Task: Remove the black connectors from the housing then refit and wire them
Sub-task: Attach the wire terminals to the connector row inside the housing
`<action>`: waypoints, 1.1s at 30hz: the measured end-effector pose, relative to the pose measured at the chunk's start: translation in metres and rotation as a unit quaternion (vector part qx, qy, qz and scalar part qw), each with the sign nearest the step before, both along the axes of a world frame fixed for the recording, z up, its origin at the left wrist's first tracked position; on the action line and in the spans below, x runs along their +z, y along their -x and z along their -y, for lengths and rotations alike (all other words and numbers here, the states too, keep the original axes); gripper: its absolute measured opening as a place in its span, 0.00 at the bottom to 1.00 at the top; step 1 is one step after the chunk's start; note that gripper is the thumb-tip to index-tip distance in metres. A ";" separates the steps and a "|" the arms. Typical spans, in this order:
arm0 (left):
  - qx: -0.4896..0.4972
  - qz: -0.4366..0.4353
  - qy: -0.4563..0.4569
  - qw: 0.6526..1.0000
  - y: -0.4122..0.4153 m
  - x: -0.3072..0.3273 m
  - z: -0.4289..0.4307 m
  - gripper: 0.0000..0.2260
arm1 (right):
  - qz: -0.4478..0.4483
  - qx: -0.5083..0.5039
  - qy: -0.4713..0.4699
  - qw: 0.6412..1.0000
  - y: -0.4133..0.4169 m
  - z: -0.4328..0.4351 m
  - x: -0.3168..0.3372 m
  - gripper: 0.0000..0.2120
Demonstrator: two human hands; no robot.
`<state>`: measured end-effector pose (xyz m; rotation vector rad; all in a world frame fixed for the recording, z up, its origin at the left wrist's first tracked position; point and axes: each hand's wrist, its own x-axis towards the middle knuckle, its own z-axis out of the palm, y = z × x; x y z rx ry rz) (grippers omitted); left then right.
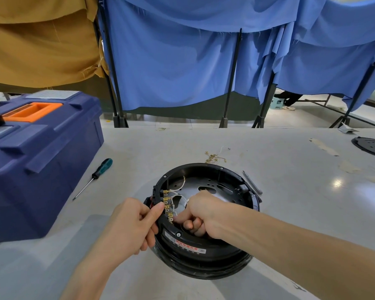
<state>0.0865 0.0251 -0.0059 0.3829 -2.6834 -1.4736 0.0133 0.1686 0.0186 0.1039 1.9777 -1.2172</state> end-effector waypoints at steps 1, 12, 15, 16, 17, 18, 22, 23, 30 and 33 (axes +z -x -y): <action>0.001 0.000 0.003 1.000 0.000 0.000 -0.001 0.24 | -0.009 -0.007 -0.004 1.000 -0.001 0.002 -0.001 0.16; 0.000 -0.001 0.028 1.000 0.000 0.003 -0.005 0.24 | -0.019 -0.010 -0.017 1.000 -0.003 0.003 -0.003 0.14; -0.003 0.000 0.032 0.999 0.000 0.003 -0.005 0.24 | -0.010 0.006 -0.020 1.000 -0.002 0.001 -0.002 0.14; -0.004 0.000 0.032 0.999 0.000 0.003 -0.005 0.24 | -0.008 0.009 -0.017 1.000 -0.002 0.000 -0.003 0.14; -0.004 0.000 0.031 0.999 0.001 0.004 -0.005 0.24 | -0.005 0.013 -0.010 1.000 -0.003 0.000 -0.003 0.15; -0.003 -0.002 0.030 1.000 0.001 0.004 -0.004 0.24 | 0.000 0.018 -0.003 1.000 -0.002 -0.001 -0.003 0.15; 0.001 -0.006 0.026 1.000 -0.001 0.004 -0.005 0.24 | 0.053 0.058 0.037 0.996 0.004 -0.008 -0.001 0.15; 0.002 -0.007 0.025 1.000 -0.001 0.004 -0.005 0.24 | 0.073 0.066 0.051 0.994 0.006 -0.010 0.001 0.14; 0.003 -0.010 0.024 1.000 -0.002 0.003 -0.003 0.24 | 0.052 0.080 0.037 0.995 0.011 -0.008 -0.004 0.12; 0.002 -0.008 0.022 1.000 -0.002 0.003 -0.003 0.24 | 0.056 0.078 0.011 0.995 0.010 -0.002 -0.002 0.15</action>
